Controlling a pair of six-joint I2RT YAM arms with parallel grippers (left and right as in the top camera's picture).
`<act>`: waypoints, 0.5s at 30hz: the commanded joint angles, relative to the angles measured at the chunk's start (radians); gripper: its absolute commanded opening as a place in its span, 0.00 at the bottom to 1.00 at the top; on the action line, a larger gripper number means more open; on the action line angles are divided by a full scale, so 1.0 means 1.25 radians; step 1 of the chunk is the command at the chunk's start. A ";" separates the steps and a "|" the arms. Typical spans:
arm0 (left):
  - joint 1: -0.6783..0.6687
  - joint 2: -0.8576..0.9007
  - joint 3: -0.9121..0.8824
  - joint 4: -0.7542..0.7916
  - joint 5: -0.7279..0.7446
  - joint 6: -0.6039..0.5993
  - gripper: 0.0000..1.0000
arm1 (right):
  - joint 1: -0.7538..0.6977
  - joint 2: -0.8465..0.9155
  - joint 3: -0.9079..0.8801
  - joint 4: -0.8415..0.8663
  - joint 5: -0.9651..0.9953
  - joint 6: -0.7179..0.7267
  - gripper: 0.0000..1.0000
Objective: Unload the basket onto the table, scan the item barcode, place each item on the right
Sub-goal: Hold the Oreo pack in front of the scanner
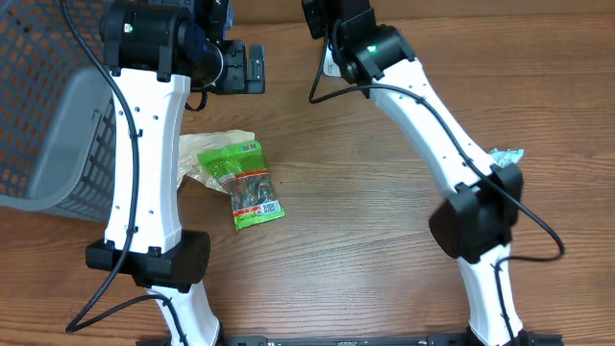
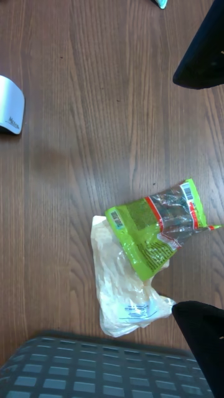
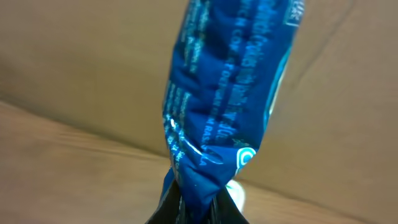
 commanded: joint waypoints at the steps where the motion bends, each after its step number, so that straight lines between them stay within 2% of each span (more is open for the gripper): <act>1: 0.003 -0.003 0.017 0.000 0.001 0.015 1.00 | -0.013 0.078 0.005 0.076 0.179 -0.201 0.04; 4: 0.003 -0.003 0.017 0.000 0.001 0.015 1.00 | -0.012 0.123 0.005 0.166 0.238 -0.321 0.04; 11: 0.003 -0.003 0.017 0.001 0.001 0.015 1.00 | -0.012 0.191 0.005 0.353 0.266 -0.534 0.04; 15: 0.003 -0.003 0.017 0.001 0.001 0.015 1.00 | -0.012 0.204 0.005 0.372 0.266 -0.586 0.04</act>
